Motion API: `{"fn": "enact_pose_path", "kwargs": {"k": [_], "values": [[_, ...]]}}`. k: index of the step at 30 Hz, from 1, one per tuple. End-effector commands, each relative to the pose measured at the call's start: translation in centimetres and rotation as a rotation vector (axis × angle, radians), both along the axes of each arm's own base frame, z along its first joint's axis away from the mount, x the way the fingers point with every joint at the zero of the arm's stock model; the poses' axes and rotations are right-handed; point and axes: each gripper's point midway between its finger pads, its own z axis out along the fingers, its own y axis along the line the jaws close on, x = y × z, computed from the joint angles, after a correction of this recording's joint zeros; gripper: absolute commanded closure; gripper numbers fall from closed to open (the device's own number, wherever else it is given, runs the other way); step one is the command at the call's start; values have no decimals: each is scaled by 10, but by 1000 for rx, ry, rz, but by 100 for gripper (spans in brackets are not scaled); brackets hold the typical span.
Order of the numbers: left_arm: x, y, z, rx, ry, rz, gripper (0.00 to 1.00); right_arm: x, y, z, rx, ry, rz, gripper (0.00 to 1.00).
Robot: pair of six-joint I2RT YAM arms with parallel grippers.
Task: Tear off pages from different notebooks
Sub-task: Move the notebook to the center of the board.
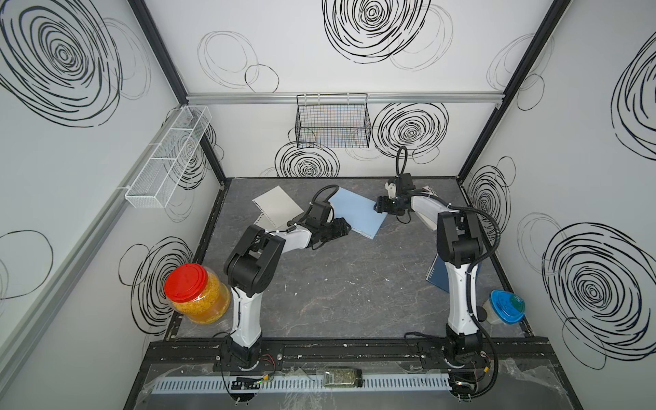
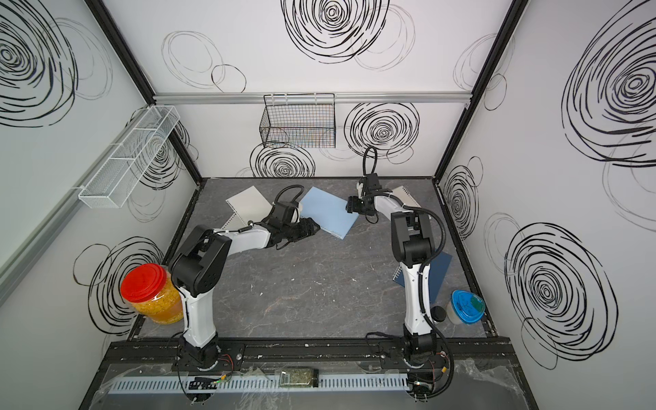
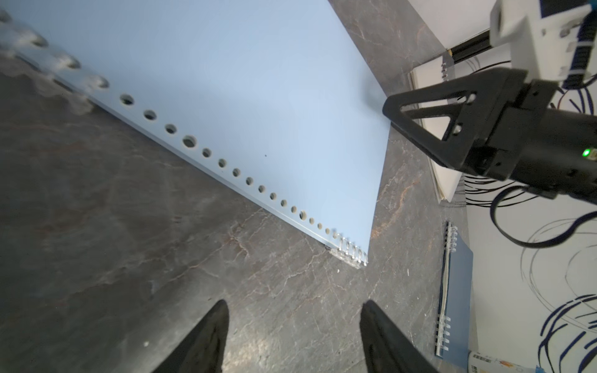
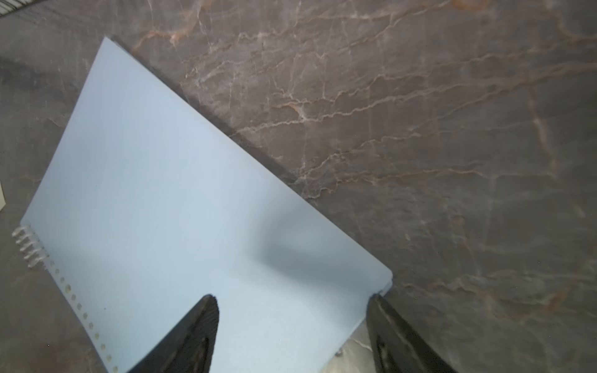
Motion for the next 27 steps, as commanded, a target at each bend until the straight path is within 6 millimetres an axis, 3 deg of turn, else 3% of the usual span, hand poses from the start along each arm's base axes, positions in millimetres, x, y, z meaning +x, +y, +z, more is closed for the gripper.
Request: {"fn": "enact_pose_path", "kwargs": {"k": [1,13,27], "values": [[20,-6,4,-38,-24,42,32,13,8,2,-3,-44,69,24],[25,6,-13,40,25,58,32,40,7,-5,114,-48,132,25],[31,13,-14,49,39,58,32,20,21,-18,344,94,261,30]]}}
